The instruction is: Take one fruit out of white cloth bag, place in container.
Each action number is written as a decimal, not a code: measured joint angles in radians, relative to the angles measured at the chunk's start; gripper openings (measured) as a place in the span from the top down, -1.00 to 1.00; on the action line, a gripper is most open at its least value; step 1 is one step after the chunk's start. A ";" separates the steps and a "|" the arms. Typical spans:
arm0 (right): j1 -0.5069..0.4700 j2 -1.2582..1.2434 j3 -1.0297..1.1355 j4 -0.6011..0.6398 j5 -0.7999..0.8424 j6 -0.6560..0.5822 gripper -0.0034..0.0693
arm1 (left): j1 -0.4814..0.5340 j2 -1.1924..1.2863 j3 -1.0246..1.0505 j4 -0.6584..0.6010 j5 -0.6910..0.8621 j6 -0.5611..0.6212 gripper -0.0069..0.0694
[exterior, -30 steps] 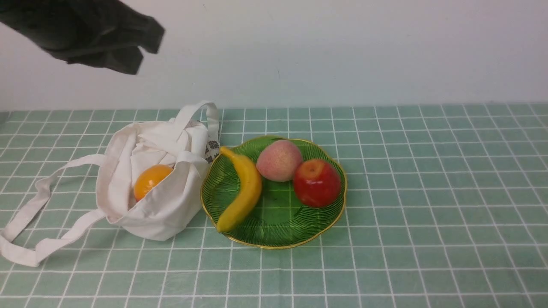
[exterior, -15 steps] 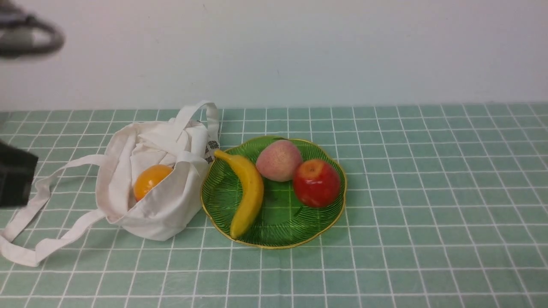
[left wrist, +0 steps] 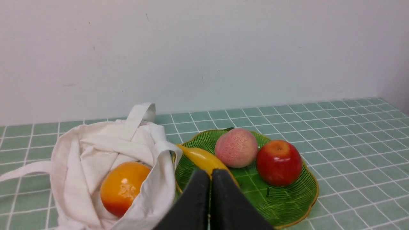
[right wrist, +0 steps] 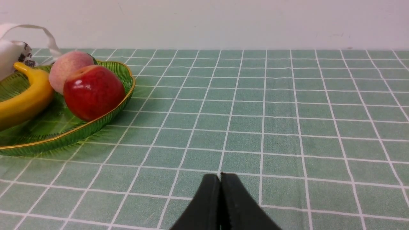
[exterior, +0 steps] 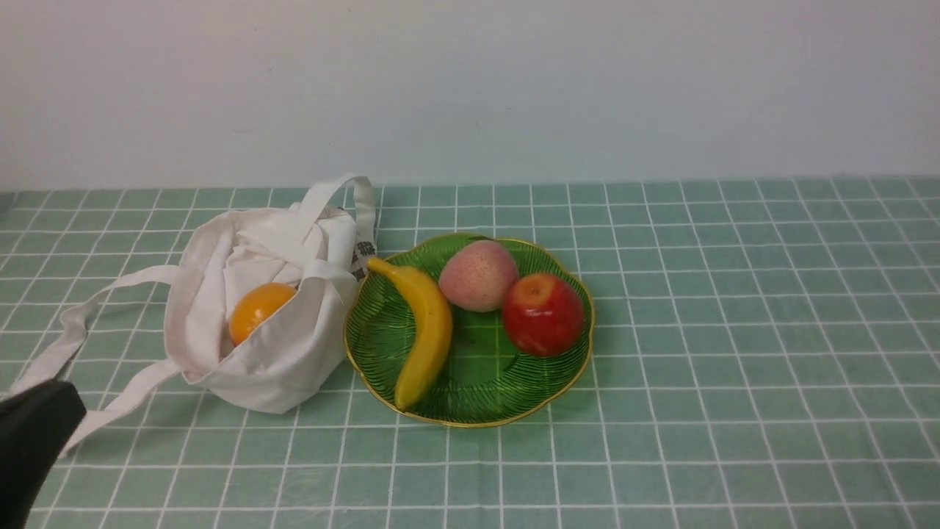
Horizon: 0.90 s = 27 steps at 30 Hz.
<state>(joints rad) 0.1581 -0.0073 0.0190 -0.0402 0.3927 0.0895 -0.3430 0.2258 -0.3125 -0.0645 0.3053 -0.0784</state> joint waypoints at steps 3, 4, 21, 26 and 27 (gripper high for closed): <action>0.000 0.000 0.000 0.000 0.000 0.000 0.95 | 0.000 -0.022 0.053 -0.001 0.000 0.000 0.84; 0.000 0.000 0.000 0.000 0.000 0.000 0.95 | 0.000 -0.025 0.065 -0.001 0.000 0.000 0.84; 0.000 0.000 0.000 0.000 0.000 0.000 0.95 | 0.010 -0.026 0.119 0.008 0.000 0.065 0.84; 0.000 0.000 0.000 0.000 0.000 0.000 0.95 | 0.128 -0.026 0.153 0.031 -0.026 0.072 0.84; 0.000 0.000 0.000 0.000 0.000 0.000 0.95 | 0.155 -0.026 0.162 0.030 -0.027 0.069 0.84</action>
<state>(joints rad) 0.1581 -0.0073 0.0190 -0.0402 0.3927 0.0895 -0.1881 0.1996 -0.1510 -0.0340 0.2785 -0.0091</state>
